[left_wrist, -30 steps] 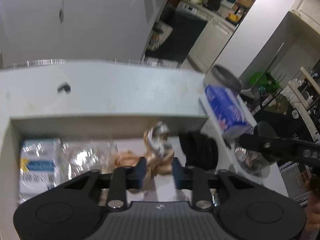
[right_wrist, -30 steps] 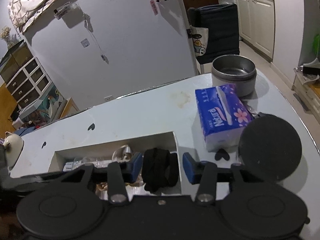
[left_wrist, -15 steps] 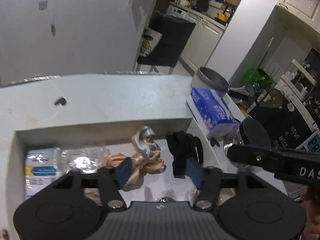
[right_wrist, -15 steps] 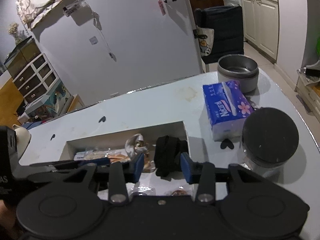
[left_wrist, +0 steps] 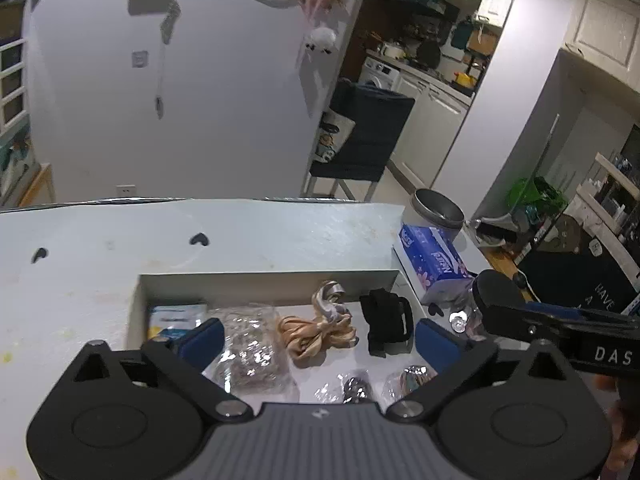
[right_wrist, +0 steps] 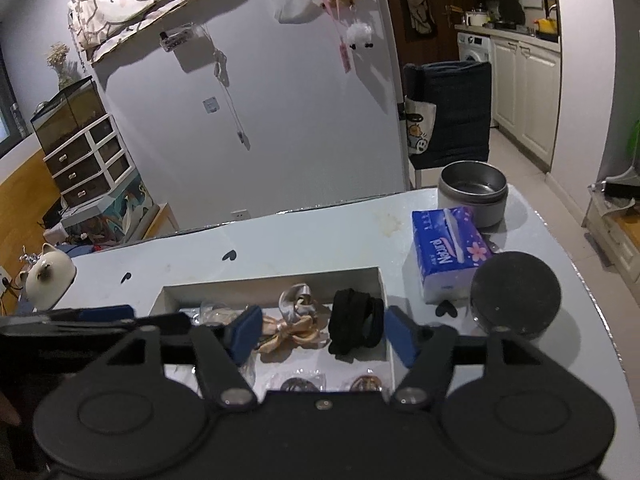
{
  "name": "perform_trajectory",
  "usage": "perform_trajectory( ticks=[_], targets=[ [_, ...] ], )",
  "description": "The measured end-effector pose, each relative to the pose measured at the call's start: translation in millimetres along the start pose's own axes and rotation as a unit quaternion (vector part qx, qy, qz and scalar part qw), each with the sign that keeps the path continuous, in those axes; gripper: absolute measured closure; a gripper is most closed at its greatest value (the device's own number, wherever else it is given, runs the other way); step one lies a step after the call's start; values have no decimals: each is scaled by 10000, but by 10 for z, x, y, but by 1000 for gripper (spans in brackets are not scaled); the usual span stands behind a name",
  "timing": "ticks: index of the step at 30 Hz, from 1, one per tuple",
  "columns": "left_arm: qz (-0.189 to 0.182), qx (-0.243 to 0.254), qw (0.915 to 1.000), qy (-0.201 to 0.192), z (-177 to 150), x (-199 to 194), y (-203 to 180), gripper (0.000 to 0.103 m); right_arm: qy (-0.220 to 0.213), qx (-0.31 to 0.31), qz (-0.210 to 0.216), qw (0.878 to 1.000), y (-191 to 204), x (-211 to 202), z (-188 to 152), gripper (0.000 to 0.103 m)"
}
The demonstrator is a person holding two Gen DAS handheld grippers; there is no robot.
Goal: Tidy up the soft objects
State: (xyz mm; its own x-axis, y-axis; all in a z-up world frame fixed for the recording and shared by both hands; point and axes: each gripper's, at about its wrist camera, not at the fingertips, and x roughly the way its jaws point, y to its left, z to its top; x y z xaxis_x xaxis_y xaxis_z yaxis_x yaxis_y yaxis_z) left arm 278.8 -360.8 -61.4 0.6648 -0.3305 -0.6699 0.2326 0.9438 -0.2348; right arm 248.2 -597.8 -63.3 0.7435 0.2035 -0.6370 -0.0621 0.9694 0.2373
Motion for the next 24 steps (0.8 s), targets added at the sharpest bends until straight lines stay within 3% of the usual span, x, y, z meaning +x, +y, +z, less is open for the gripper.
perform_trajectory(
  ticks=[13, 24],
  targets=[
    [267, -33, 9988, -402, -259, -864, 164, 0, -402, -202, -71, 9990, 364, -690, -241, 1],
    [464, 172, 9971, -576, -638, -1522, 350, 0, -635, -466, -169, 9967, 781, -1128, -635, 0]
  ],
)
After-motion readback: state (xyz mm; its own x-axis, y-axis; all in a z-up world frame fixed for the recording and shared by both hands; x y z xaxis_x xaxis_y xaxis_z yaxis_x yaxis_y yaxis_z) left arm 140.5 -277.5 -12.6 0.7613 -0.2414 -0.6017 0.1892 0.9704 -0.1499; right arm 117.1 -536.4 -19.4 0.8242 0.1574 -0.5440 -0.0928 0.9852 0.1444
